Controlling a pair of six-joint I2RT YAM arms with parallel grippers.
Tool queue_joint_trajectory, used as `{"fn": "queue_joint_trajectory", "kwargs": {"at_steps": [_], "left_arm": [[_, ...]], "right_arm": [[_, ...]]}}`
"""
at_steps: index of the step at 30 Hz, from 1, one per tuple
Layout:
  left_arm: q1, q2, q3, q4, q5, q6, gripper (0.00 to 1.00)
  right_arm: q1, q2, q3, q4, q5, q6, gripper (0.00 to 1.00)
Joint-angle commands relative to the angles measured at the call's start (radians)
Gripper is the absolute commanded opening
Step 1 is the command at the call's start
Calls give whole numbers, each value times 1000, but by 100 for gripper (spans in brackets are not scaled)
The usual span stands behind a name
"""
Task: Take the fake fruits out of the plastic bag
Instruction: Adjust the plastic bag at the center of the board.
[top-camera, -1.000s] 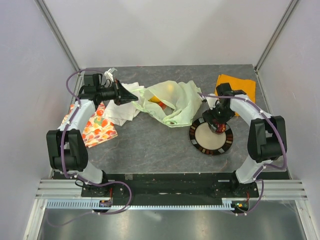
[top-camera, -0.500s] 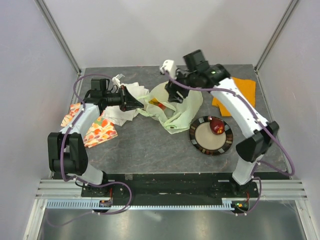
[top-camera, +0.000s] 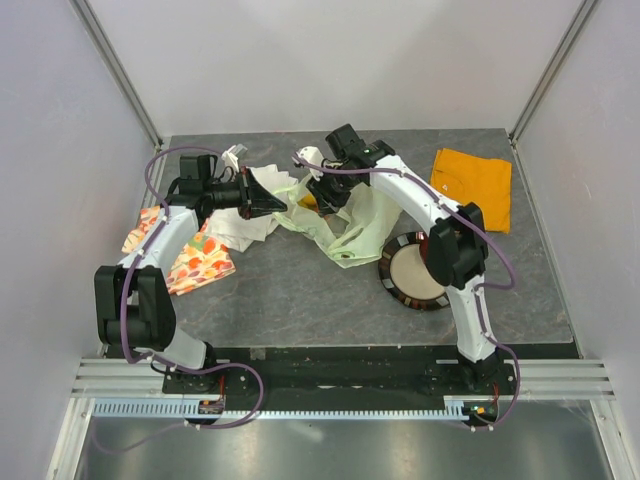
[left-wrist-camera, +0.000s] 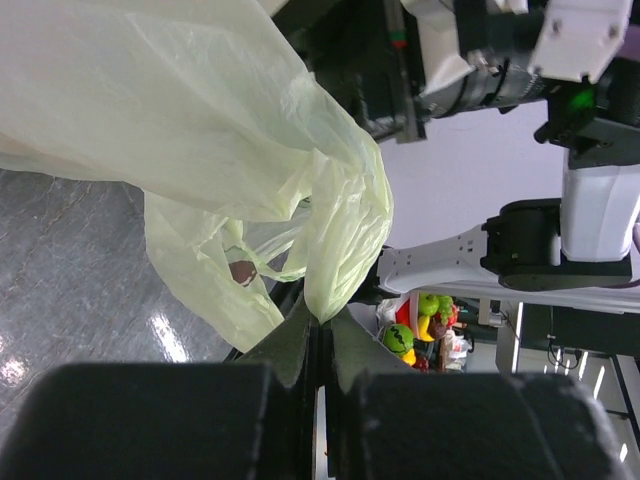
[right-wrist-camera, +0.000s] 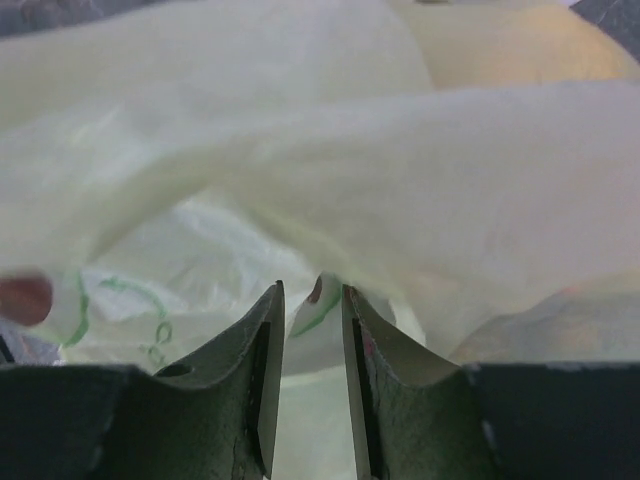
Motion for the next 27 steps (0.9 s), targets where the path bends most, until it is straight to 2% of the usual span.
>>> {"fn": "queue_joint_trajectory", "kwargs": {"at_steps": [1, 7, 10, 15, 18, 19, 24, 27], "left_arm": [[4, -16, 29, 46, 35, -43, 2], [5, -15, 18, 43, 47, -36, 2], [3, -19, 7, 38, 54, -27, 2], [5, -25, -5, 7, 49, 0, 2], [3, -27, -13, 6, 47, 5, 2], [4, -27, -13, 4, 46, 4, 2], [3, -24, -11, 3, 37, 8, 2], [3, -19, -14, 3, 31, 11, 2]], "right_arm": [[6, 64, 91, 82, 58, 89, 37], [-4, 133, 130, 145, 222, 152, 41], [-19, 150, 161, 171, 292, 165, 47], [-33, 165, 181, 185, 322, 195, 54], [-30, 152, 153, 188, 337, 262, 55], [-22, 130, 142, 190, 384, 323, 57], [4, 40, 64, 207, 340, 420, 58], [15, 40, 59, 200, 285, 472, 53]]}}
